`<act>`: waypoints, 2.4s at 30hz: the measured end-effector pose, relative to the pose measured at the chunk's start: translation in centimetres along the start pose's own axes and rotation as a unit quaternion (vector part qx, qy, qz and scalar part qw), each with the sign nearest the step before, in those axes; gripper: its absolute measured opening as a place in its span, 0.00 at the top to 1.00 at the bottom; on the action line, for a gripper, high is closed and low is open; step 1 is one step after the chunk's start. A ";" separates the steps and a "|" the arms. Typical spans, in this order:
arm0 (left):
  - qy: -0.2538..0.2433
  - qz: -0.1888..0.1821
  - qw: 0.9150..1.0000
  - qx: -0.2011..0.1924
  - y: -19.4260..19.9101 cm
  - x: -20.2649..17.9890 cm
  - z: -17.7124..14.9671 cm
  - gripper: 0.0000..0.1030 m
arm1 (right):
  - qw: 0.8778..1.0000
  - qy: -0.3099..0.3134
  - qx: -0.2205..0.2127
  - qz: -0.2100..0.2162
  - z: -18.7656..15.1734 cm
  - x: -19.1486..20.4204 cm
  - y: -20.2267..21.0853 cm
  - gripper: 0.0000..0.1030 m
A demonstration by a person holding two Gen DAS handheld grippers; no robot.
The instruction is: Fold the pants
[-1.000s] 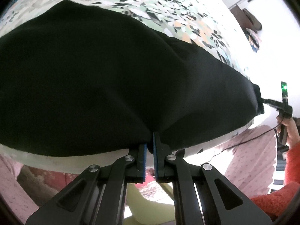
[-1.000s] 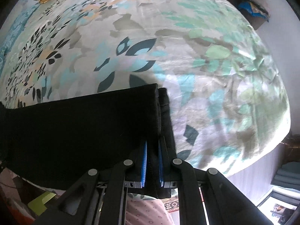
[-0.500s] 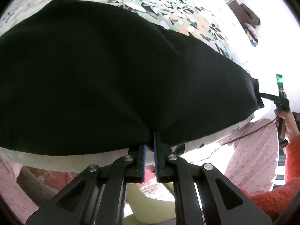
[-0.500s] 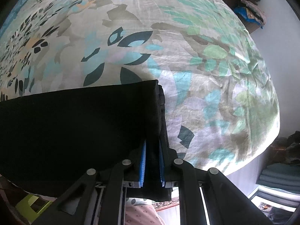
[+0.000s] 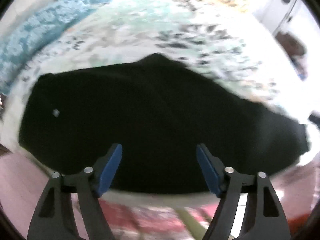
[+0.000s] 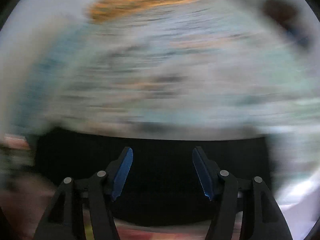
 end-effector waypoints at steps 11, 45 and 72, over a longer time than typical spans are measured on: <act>-0.002 0.067 0.997 0.039 -3.2 3.6 -2.9 0.38 | 0.996 0.042 0.027 -0.075 2.9 4.6 -16.7 0.53; -0.216 -0.010 0.976 0.023 -2.6 -7.9 -4.5 0.18 | 0.963 0.240 -0.013 -0.124 -11.4 3.1 -4.3 0.28; -0.026 0.028 0.998 -0.054 -5.2 1.5 5.8 0.03 | 0.951 0.264 0.006 -0.163 -13.5 1.0 -8.5 0.00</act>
Point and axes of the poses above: each gripper's, at about its wrist camera, not at the fingertips, and y roughly against the way its jaws point, x to its left, z to its top, the point moved 9 cm from there along -y, roughly the way its jaws point, and after that the axes turned 11 degrees about -x, right-handed, at the moved point
